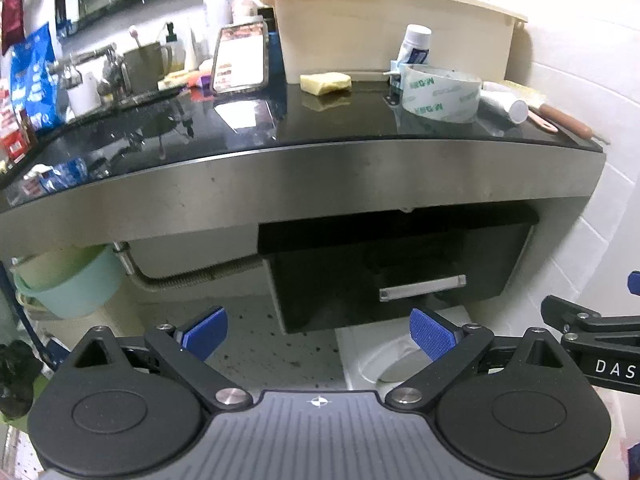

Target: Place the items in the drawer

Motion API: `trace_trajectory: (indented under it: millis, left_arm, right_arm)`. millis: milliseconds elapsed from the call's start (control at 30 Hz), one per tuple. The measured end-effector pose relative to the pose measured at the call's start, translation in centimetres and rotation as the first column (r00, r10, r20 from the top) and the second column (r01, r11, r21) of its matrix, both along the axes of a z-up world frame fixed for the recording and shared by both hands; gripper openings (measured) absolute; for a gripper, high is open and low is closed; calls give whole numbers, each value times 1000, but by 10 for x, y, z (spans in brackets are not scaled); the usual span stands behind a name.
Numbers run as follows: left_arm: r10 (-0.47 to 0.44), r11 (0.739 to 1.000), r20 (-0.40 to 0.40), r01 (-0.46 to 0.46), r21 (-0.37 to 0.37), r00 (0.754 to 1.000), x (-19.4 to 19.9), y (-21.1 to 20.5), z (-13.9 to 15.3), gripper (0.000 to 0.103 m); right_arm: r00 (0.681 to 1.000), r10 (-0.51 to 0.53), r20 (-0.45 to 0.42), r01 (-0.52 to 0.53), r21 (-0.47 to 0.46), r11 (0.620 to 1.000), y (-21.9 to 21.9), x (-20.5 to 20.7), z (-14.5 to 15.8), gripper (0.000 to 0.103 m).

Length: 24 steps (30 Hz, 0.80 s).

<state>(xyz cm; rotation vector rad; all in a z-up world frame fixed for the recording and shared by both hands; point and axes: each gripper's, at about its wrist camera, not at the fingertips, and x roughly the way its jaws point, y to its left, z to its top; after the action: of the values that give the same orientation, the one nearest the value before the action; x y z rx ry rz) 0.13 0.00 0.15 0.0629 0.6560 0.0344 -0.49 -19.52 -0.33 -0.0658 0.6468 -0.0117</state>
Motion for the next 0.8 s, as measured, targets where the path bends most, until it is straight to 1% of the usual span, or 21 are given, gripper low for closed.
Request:
trace_trajectory:
  millis: [100, 233, 367, 467, 633, 667, 733, 800]
  left_arm:
    - [2, 1000, -4, -2, 10, 1000, 2, -2, 1, 99]
    - [-10, 1000, -22, 10, -2, 1000, 7, -2, 1, 99]
    - [-8, 1000, -19, 7, -5, 1000, 5, -1, -2, 99]
    - [-31, 999, -28, 30, -32, 999, 6, 1, -4, 99]
    - [-56, 989, -40, 50, -135, 998, 7, 14, -6, 99]
    - [-53, 989, -41, 47, -144, 998, 7, 15, -7, 99]
    - [-37, 992, -37, 32, -123, 999, 7, 16, -7, 99]
    - [-23, 997, -31, 21, -77, 999, 6, 14, -8, 99]
  right_arm:
    - [1000, -6, -4, 6, -1, 1000, -1, 1, -2, 103]
    - [1000, -7, -8, 7, 0, 1000, 0, 1, -3, 103]
    - [1000, -7, -11, 7, -4, 1000, 0, 2, -4, 103]
    - [1000, -12, -13, 12, -9, 1000, 0, 3, -6, 103]
    - [1000, -26, 8, 26, -4, 1000, 1, 5, -8, 103]
    - [1000, -27, 13, 27, -3, 1000, 1, 6, -9, 103]
    - [999, -15, 29, 14, 7, 1000, -1, 5, -12, 103]
    - [999, 3, 51, -5, 25, 1000, -3, 5, -16, 103]
